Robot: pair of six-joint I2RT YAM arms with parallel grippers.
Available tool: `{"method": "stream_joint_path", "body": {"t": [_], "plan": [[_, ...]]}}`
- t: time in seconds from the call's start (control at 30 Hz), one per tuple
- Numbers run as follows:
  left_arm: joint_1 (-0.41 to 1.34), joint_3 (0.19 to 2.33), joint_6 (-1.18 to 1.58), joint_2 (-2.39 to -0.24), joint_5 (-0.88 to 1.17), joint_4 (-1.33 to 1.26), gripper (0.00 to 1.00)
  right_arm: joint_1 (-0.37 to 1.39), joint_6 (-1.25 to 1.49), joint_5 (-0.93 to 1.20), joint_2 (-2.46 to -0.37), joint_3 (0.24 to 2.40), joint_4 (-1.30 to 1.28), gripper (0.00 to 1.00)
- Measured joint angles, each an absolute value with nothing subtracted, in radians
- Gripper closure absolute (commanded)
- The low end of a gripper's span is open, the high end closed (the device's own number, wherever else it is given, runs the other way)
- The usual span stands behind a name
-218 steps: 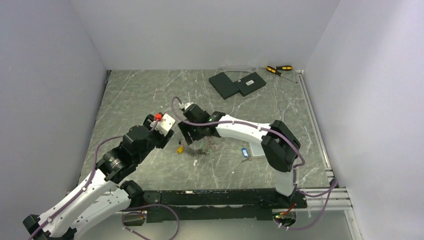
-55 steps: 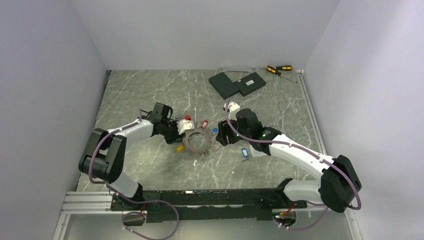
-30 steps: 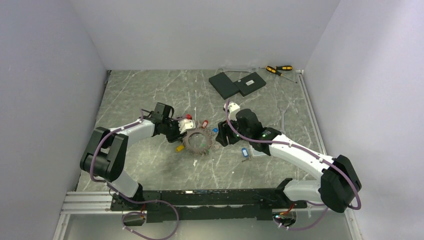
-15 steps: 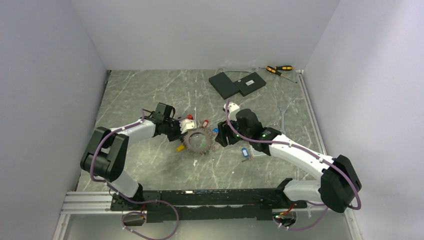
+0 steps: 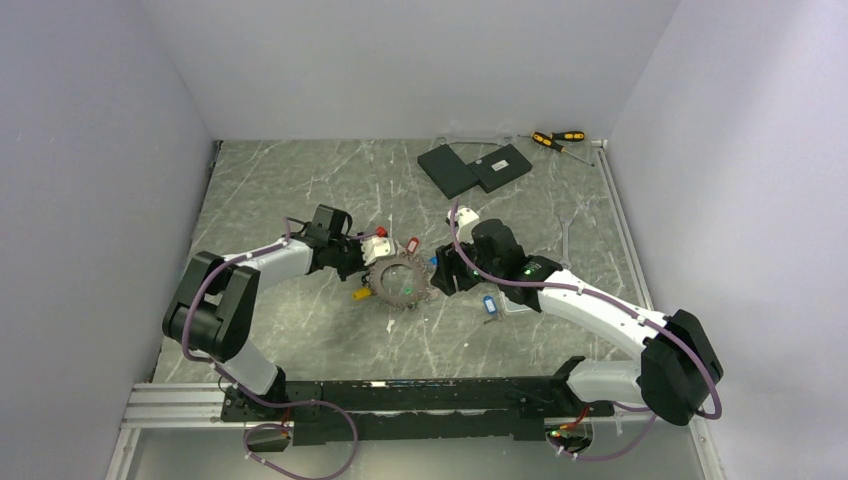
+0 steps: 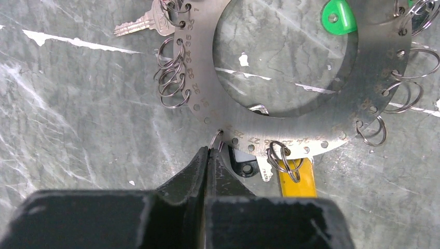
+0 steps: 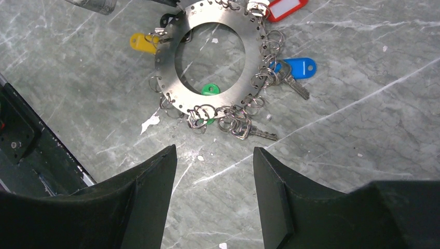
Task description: Put the keys on the keyring
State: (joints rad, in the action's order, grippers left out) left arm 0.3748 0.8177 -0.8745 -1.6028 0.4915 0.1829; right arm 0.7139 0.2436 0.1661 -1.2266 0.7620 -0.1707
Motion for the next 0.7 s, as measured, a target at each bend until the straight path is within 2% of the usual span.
{"method": "stream_joint_path", "body": {"t": [0.2,0.5,0.7], "plan": [[0.376,0.818,-0.878,-1.603,0.492,0.184,0.94,0.714,0.244,0.167,-1.227,0.761,-0.171,0.41],[0.379,0.818,-0.878,-1.603,0.493,0.192,0.74,0.714,0.244,0.167,-1.227,0.758,-0.171,0.40],[0.379,0.818,-0.877,-1.604,0.500,0.201,0.72,0.714,0.244,0.167,-1.227,0.757,-0.171,0.40]]}}
